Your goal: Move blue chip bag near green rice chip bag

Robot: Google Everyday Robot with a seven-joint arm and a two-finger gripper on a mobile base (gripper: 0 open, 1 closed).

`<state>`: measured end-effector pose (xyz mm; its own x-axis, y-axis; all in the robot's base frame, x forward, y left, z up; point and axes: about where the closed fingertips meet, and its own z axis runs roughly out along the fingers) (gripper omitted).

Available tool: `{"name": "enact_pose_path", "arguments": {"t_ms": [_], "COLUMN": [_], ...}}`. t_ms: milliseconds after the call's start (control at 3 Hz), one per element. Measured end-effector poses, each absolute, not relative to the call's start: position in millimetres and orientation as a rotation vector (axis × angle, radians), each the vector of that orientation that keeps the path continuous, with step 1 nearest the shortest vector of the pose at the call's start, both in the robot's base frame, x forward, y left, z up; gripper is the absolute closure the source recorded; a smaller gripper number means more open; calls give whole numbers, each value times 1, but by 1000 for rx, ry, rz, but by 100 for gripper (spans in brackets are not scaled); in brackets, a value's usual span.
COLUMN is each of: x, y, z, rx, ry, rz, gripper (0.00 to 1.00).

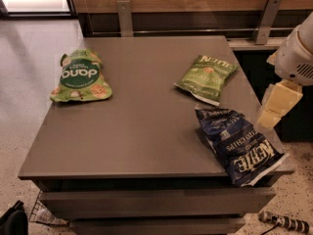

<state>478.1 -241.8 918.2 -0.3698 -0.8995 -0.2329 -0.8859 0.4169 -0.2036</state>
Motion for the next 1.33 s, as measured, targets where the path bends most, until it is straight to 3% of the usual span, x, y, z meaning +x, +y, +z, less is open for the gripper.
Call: {"name": "enact_pose_path", "arguments": {"t_ms": [1000,1333], "x": [437,438], "y": [-194,-194], "z": [822,823], "rx": [-1494,-1495], "ry": [2440,2437], "rz": [243,240], "gripper": [2,24]}}
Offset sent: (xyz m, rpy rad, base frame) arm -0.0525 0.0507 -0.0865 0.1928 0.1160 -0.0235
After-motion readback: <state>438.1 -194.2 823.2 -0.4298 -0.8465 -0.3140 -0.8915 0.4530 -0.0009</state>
